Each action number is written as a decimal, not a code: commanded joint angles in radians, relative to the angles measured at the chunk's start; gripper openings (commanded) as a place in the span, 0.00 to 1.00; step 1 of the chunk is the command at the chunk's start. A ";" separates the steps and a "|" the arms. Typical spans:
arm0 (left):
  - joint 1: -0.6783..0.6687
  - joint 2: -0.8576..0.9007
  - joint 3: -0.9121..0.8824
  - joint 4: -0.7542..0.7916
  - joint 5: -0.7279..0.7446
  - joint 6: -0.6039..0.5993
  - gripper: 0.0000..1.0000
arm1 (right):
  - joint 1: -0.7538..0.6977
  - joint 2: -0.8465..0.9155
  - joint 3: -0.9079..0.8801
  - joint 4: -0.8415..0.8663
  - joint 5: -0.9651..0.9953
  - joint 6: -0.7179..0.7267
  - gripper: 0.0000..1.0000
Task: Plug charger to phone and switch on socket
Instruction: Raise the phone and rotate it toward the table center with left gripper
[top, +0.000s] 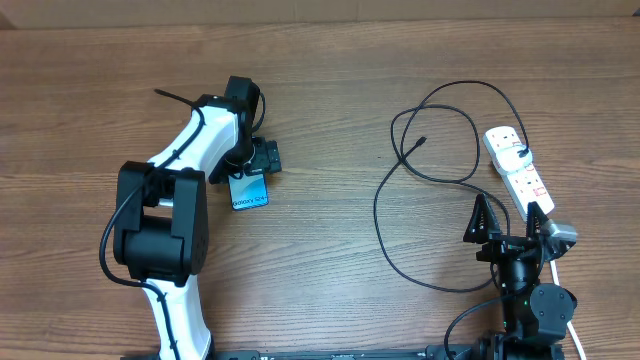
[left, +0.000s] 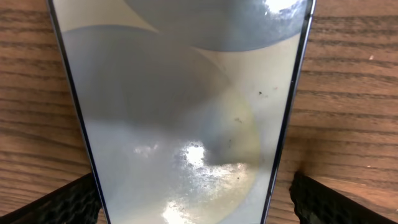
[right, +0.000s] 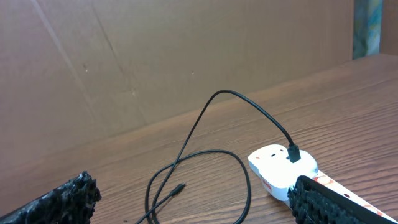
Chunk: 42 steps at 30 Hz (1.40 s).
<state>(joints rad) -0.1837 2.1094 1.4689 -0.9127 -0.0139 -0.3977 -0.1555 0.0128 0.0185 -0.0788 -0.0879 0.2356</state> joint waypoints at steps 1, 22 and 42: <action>-0.006 0.080 -0.094 0.032 -0.005 -0.010 1.00 | -0.002 -0.010 -0.011 0.005 0.009 0.000 1.00; -0.006 0.080 -0.085 0.018 0.006 -0.010 0.67 | -0.002 -0.010 -0.011 0.005 0.008 0.000 1.00; -0.006 0.080 0.350 -0.362 0.234 0.005 0.56 | -0.002 -0.010 -0.011 0.005 0.008 0.000 1.00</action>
<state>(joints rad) -0.1883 2.1944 1.7626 -1.2438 0.1188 -0.4015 -0.1555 0.0128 0.0185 -0.0780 -0.0879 0.2352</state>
